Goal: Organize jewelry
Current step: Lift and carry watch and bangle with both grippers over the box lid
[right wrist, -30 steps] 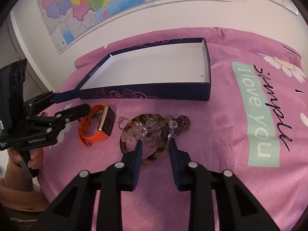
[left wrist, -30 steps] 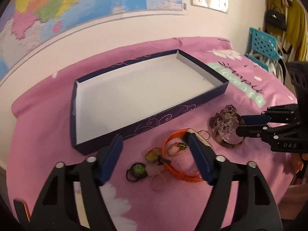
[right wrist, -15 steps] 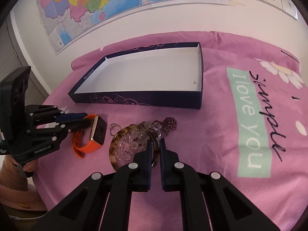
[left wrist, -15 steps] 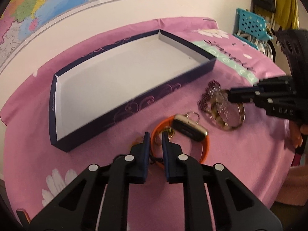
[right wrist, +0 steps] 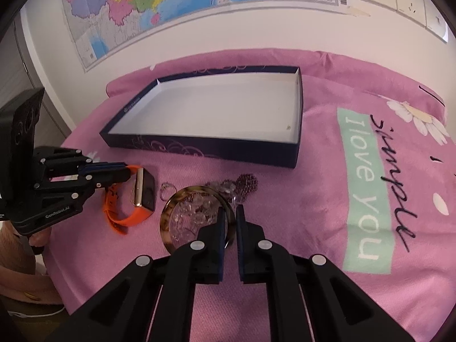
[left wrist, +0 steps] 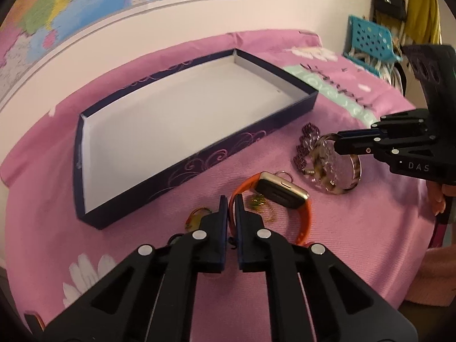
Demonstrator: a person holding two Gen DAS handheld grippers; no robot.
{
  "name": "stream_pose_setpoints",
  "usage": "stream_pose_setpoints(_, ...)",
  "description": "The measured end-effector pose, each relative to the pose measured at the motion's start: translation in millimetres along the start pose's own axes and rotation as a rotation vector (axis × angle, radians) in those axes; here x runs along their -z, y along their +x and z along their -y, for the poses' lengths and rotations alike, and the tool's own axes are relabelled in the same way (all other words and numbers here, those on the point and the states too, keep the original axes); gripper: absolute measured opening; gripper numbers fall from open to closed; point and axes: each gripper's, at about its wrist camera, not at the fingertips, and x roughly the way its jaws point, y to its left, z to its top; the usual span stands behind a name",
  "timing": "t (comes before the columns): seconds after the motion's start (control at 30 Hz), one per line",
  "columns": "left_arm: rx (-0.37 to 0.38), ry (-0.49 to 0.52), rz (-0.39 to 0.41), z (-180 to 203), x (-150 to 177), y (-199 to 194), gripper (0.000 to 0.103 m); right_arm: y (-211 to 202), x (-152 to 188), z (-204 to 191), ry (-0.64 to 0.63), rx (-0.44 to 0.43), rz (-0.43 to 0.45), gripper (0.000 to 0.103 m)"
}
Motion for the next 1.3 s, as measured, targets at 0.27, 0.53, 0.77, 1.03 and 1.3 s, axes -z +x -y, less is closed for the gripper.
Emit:
stream_pose_setpoints(0.27, 0.027, -0.114, 0.028, -17, 5, -17, 0.007, -13, -13, -1, -0.002, -0.033, 0.045, 0.006)
stream_pose_setpoints(0.53, 0.079, -0.247, 0.053, -37, 11, -22, 0.008, -11, -19, -6, -0.008, -0.053, 0.055, 0.006)
stream_pose_setpoints(0.77, 0.084, -0.198, -0.011, -24, 31, -15, 0.013, -1, -17, -9, -0.012, -0.066, 0.025, 0.006)
stream_pose_setpoints(1.03, 0.021, -0.064, -0.027, -9, 20, -8, 0.017, 2, -17, -12, -0.022, -0.069, 0.018, 0.007)
stream_pose_setpoints(1.3, 0.022, -0.112, -0.009, -16, 13, -12, 0.005, -3, -27, -7, -0.028, -0.073, 0.039, 0.007)
